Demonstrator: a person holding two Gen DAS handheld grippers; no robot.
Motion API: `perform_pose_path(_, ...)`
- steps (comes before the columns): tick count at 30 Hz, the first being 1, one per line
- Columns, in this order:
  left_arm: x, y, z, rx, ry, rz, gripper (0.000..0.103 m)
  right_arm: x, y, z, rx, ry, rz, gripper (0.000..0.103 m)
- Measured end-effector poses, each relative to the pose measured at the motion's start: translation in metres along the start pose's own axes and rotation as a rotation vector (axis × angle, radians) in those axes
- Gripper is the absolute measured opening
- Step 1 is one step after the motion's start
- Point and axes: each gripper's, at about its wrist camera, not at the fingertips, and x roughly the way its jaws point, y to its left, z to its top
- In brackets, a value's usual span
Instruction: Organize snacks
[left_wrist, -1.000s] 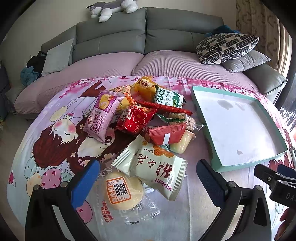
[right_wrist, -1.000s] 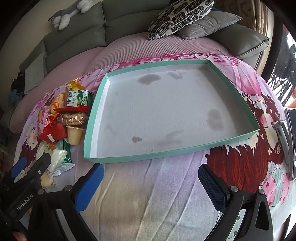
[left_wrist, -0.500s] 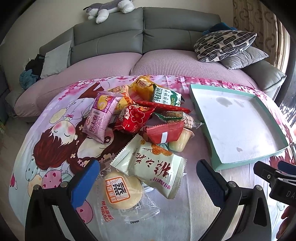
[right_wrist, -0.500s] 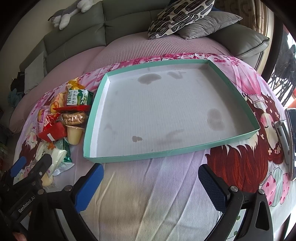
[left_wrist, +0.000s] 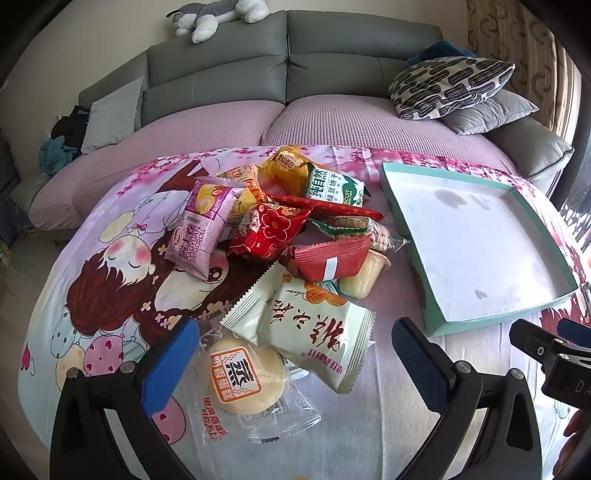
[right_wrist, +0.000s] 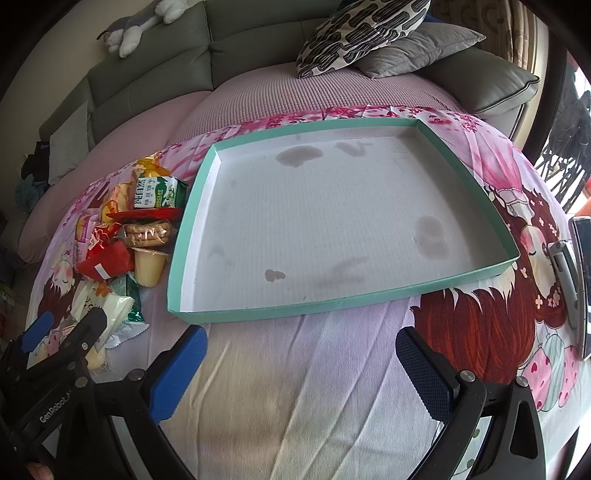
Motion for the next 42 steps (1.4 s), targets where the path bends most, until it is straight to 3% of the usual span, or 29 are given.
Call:
perform_pose_path(4, -0.001, 0.002, 0.000, -0.012, 0.008, -0.002, 0.103, 0.000, 0.001, 0.000, 0.001, -0.003, 0.004, 0.103)
perform_pose_path(9, -0.006, 0.013, 0.001, -0.083, 0.032, -0.067, 0.103, -0.007, 0.004, 0.001, -0.008, -0.034, 0.010, 0.103)
perform_pose_path(14, -0.009, 0.030, 0.002, -0.118, 0.073, -0.010, 0.103, -0.017, 0.018, 0.001, -0.057, -0.097, 0.020, 0.103)
perform_pose_path(18, -0.001, 0.052, -0.003, -0.166, 0.150, 0.048, 0.103, -0.019, 0.037, -0.002, -0.095, -0.059, 0.045, 0.103)
perform_pose_path(23, 0.006, 0.069, -0.010, -0.222, 0.186, 0.042, 0.102, -0.011, 0.060, -0.008, -0.143, 0.004, 0.071, 0.103)
perform_pose_path(26, 0.011, 0.066, -0.011, -0.218, 0.211, 0.022, 0.087, -0.003, 0.068, -0.011, -0.165, 0.032, 0.072, 0.103)
perform_pose_path(29, 0.019, 0.059, -0.013, -0.203, 0.238, -0.009, 0.078, -0.001, 0.072, -0.013, -0.173, 0.033, 0.073, 0.103)
perform_pose_path(33, 0.023, 0.053, -0.014, -0.199, 0.252, -0.049, 0.051, 0.000, 0.072, -0.012, -0.173, 0.022, 0.066, 0.103)
perform_pose_path(42, 0.020, 0.063, -0.013, -0.238, 0.240, -0.087, 0.046, -0.001, 0.086, -0.008, -0.195, -0.017, 0.119, 0.103)
